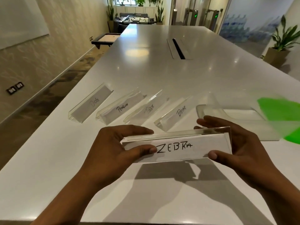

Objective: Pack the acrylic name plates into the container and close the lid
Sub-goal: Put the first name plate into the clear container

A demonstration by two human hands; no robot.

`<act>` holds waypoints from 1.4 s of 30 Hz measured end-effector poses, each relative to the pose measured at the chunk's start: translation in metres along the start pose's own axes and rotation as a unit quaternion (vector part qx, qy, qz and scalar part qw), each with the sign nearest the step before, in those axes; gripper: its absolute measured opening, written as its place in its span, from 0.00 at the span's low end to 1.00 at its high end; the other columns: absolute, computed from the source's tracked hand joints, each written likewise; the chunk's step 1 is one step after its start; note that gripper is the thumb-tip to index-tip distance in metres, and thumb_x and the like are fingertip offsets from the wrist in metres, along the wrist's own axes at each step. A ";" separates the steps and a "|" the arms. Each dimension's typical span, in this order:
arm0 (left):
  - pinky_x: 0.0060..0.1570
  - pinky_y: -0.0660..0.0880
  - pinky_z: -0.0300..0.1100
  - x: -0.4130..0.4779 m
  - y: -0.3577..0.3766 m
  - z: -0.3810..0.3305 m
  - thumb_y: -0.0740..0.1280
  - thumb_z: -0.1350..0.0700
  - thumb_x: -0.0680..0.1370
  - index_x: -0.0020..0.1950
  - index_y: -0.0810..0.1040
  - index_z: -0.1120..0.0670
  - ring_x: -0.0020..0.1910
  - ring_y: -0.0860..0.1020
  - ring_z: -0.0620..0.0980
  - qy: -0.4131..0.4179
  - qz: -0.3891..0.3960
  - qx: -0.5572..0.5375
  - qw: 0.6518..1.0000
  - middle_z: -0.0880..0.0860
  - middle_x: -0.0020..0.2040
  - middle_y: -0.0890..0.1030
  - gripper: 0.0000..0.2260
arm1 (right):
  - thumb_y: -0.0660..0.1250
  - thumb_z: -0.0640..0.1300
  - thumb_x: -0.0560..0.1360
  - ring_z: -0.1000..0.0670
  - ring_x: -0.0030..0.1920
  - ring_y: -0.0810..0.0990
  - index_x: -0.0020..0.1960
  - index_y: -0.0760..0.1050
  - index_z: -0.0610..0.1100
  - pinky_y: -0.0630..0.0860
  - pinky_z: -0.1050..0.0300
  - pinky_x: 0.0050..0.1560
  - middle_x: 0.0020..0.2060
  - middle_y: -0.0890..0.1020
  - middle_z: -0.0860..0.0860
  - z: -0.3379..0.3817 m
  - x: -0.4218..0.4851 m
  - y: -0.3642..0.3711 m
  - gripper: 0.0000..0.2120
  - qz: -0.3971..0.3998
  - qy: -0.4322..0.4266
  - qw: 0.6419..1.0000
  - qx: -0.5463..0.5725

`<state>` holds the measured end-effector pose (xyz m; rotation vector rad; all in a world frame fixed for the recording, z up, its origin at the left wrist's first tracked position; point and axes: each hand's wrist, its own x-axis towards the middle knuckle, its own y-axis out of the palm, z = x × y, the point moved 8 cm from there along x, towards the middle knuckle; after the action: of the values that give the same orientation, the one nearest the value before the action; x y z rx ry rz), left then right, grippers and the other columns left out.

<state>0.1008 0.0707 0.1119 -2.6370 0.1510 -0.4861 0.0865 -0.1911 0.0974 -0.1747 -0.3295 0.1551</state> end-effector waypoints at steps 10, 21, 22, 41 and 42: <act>0.62 0.72 0.46 0.016 0.065 -0.024 0.80 0.44 0.60 0.70 0.70 0.43 0.64 0.75 0.42 0.003 -0.007 -0.084 0.996 0.41 0.63 0.79 0.40 | 0.82 0.50 0.56 0.45 0.47 0.84 0.48 0.83 0.46 0.81 0.55 0.43 0.47 0.86 0.47 -0.015 -0.015 -0.093 0.22 -0.102 -0.015 0.992 0.074; 0.47 0.79 0.41 0.012 0.110 -0.029 0.80 0.57 0.62 0.60 0.78 0.48 0.61 0.79 0.48 -0.018 -0.028 -0.242 0.970 0.50 0.59 0.82 0.28 | 0.70 0.36 0.62 0.53 0.38 0.83 0.46 0.84 0.49 0.78 0.65 0.39 0.46 0.86 0.51 -0.034 -0.021 -0.123 0.15 -0.114 0.030 0.982 0.148; 0.47 0.80 0.41 0.013 0.108 -0.029 0.80 0.56 0.62 0.60 0.77 0.48 0.61 0.79 0.48 -0.017 -0.031 -0.241 0.970 0.49 0.58 0.82 0.28 | 0.70 0.37 0.62 0.53 0.38 0.84 0.46 0.84 0.49 0.79 0.65 0.40 0.46 0.86 0.51 -0.034 -0.020 -0.122 0.15 -0.114 0.032 0.982 0.144; 0.47 0.81 0.44 0.030 0.077 -0.008 0.81 0.42 0.59 0.58 0.78 0.43 0.58 0.81 0.50 -0.018 -0.027 -0.252 0.967 0.47 0.58 0.82 0.29 | 0.73 0.57 0.67 0.46 0.58 0.81 0.59 0.77 0.42 0.76 0.55 0.60 0.55 0.84 0.49 0.044 0.023 -0.100 0.26 -0.042 -0.058 0.996 -0.048; 0.46 0.81 0.44 0.031 0.077 -0.008 0.81 0.42 0.59 0.58 0.78 0.43 0.58 0.81 0.50 -0.016 -0.024 -0.249 0.968 0.47 0.58 0.82 0.29 | 0.73 0.55 0.67 0.50 0.58 0.81 0.59 0.78 0.45 0.75 0.57 0.61 0.55 0.84 0.52 0.053 0.027 -0.095 0.24 -0.017 -0.063 0.992 -0.107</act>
<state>0.1244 -0.0070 0.0939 -3.1435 0.2242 -0.4690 0.1056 -0.2710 0.1739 -0.3720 -0.4752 0.0966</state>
